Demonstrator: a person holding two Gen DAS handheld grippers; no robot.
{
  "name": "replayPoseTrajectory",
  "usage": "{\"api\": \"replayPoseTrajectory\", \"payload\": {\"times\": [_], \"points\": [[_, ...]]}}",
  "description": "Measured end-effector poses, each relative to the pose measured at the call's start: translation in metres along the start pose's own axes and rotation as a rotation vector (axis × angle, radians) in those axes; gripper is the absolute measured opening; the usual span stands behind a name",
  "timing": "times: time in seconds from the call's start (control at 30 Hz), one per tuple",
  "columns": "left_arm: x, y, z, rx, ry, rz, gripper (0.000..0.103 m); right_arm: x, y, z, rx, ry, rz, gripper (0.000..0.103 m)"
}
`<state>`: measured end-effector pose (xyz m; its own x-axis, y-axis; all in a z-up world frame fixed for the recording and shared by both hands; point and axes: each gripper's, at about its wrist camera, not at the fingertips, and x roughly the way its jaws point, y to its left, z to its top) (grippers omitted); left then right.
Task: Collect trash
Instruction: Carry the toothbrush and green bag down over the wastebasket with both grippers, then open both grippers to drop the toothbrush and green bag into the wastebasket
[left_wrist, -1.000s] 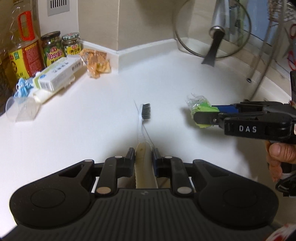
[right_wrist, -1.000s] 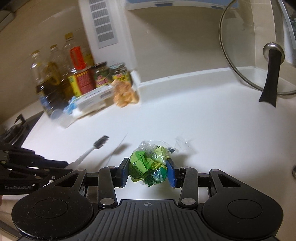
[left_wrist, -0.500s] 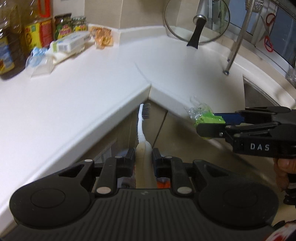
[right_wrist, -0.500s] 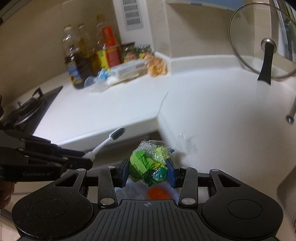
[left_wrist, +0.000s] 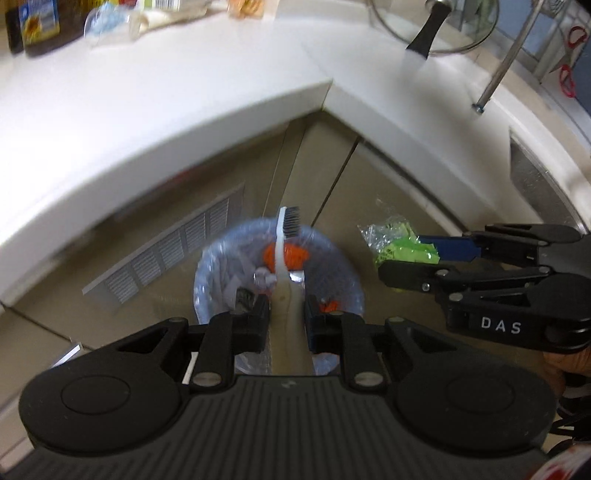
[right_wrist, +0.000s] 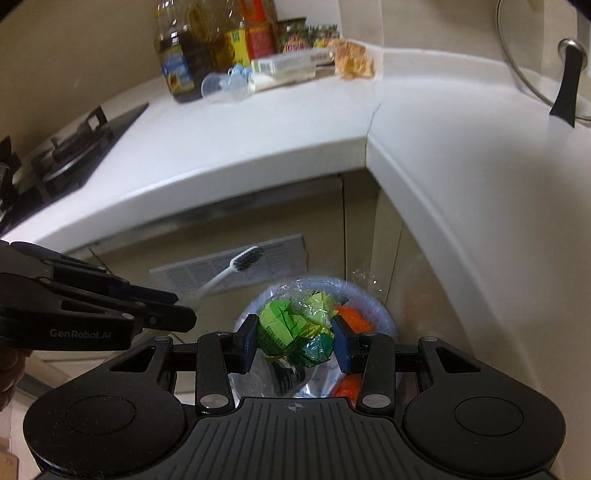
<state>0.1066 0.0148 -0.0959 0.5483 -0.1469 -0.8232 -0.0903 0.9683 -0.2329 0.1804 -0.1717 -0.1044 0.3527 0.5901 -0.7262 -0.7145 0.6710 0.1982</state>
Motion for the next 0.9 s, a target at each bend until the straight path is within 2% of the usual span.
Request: {"api": "replayPoseTrajectory", "payload": {"times": [0.4, 0.9], "points": [[0.038, 0.004, -0.02, -0.08, 0.117, 0.035, 0.017, 0.035, -0.016, -0.025, -0.038, 0.088, 0.028, 0.042], [0.067, 0.002, -0.01, -0.078, 0.149, 0.05, 0.017, 0.071, -0.024, -0.031, -0.056, 0.174, 0.018, 0.042]]}}
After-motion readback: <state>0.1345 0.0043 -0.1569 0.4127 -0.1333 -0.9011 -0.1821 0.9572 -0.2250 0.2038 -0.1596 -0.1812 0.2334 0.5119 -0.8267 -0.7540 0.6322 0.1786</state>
